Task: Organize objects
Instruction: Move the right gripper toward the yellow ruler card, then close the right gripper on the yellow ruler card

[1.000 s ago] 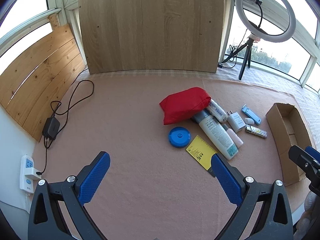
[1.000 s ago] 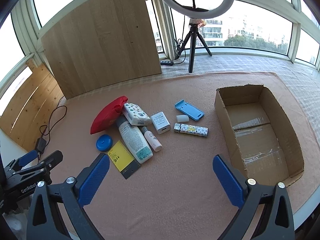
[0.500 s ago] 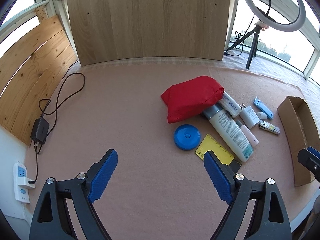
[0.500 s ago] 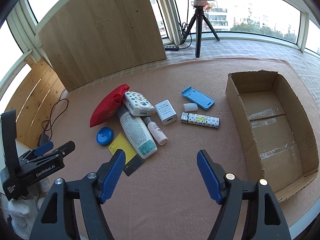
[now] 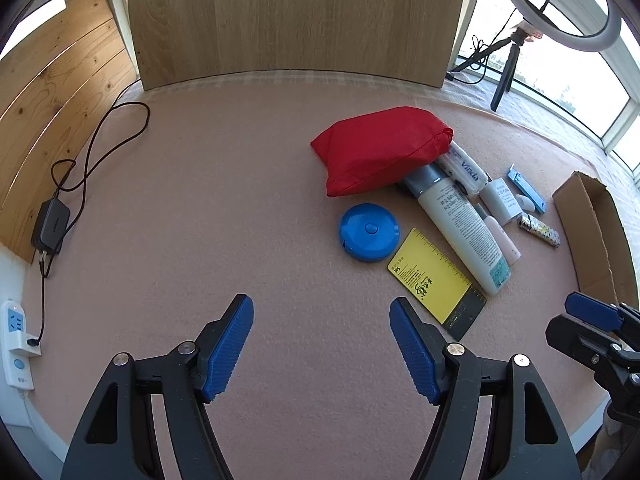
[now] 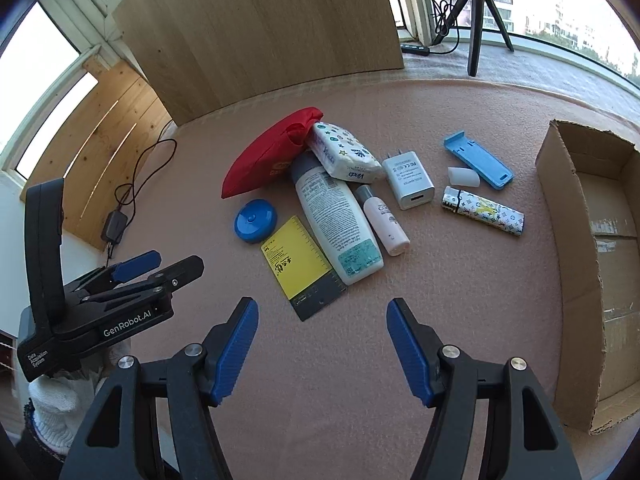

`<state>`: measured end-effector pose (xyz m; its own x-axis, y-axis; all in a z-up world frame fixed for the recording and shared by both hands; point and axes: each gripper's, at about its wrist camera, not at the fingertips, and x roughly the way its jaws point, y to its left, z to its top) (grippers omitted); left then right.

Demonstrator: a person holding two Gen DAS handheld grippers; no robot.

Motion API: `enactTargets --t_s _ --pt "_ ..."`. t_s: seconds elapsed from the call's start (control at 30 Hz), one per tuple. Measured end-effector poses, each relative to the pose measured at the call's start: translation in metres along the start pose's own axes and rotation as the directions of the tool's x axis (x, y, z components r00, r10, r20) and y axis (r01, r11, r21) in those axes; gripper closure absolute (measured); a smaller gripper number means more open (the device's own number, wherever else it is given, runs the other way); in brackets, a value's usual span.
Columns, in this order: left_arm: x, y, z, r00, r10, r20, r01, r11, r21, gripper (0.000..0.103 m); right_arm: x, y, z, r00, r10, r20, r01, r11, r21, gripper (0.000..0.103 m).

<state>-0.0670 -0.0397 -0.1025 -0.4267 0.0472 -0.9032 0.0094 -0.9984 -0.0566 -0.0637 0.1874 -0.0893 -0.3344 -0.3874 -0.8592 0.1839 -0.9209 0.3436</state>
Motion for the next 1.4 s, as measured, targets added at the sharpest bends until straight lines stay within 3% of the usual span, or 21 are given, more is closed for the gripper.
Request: enactTargets --t_s 0.43,0.6,0.8,1.17,1.3,1.4 --pt "-0.029 0.056 -0.033 0.999 0.035 0.017 -0.033 0.994 -0.107 0.029 0.07 0.026 0.04 0.98 0.09 -0.178 -0.1 0.994 -0.049 0.039" --pt "-0.03 0.067 -0.038 0.999 0.033 0.015 -0.031 0.991 -0.134 0.029 0.089 0.037 0.045 0.978 0.003 -0.211 -0.031 0.991 -0.131 0.039" --pt "-0.03 0.073 -0.038 0.999 0.032 0.019 -0.029 0.988 -0.152 0.029 0.106 0.036 0.051 0.971 -0.065 -0.229 0.034 0.99 -0.136 0.039" --pt "-0.022 0.069 -0.038 1.0 0.023 0.001 -0.023 0.989 -0.146 0.029 0.114 0.041 0.051 0.964 -0.074 -0.256 0.027 0.982 -0.186 0.038" --pt "-0.021 0.068 -0.038 1.0 0.024 -0.001 -0.024 0.989 -0.146 0.029 0.111 0.046 0.042 0.956 -0.115 -0.271 0.04 0.962 -0.269 0.038" --pt "-0.02 0.068 -0.038 1.0 0.031 -0.004 -0.031 0.989 -0.148 0.029 0.113 0.057 0.032 0.946 -0.19 -0.262 0.082 0.923 -0.375 0.038"
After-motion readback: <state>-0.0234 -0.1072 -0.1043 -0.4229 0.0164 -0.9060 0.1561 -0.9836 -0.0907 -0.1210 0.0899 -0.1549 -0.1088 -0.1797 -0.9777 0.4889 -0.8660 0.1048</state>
